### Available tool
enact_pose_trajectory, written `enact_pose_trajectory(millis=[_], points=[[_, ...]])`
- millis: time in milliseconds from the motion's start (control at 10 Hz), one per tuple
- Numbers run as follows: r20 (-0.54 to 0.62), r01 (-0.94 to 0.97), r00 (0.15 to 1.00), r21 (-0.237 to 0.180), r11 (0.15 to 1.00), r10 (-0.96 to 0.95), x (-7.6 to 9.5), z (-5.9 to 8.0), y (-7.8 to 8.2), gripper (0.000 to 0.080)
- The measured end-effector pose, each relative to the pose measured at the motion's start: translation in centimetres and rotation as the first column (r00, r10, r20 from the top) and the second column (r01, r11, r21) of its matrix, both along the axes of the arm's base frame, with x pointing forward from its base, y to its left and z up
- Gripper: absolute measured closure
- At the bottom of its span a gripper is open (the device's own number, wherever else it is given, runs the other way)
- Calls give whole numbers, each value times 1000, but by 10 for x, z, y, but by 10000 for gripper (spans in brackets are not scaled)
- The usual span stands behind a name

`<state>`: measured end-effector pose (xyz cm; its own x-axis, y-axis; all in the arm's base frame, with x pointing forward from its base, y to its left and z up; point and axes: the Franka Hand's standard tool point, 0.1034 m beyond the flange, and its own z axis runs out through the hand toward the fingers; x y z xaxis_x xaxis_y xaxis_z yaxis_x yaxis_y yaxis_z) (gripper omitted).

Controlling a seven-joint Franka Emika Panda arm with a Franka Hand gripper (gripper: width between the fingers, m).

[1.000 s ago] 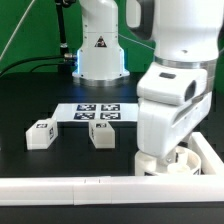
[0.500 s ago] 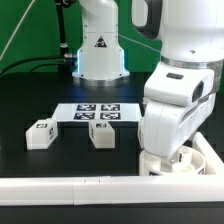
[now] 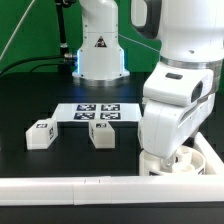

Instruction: Assemble stool

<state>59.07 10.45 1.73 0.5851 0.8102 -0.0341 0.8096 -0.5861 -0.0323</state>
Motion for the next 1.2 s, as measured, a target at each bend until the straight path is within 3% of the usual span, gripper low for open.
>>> enact_pose_trajectory(millis=[400, 500, 700, 1200], points=[[-3, 8, 1000, -2, 1000, -8, 1, 5, -2, 151], [1, 19, 1000, -9, 1000, -19, 4, 28, -7, 151], [-17, 181, 983, -40, 983, -181, -2, 49, -11, 151], [-32, 420, 906, -65, 905, -423, -5, 41, -15, 151]])
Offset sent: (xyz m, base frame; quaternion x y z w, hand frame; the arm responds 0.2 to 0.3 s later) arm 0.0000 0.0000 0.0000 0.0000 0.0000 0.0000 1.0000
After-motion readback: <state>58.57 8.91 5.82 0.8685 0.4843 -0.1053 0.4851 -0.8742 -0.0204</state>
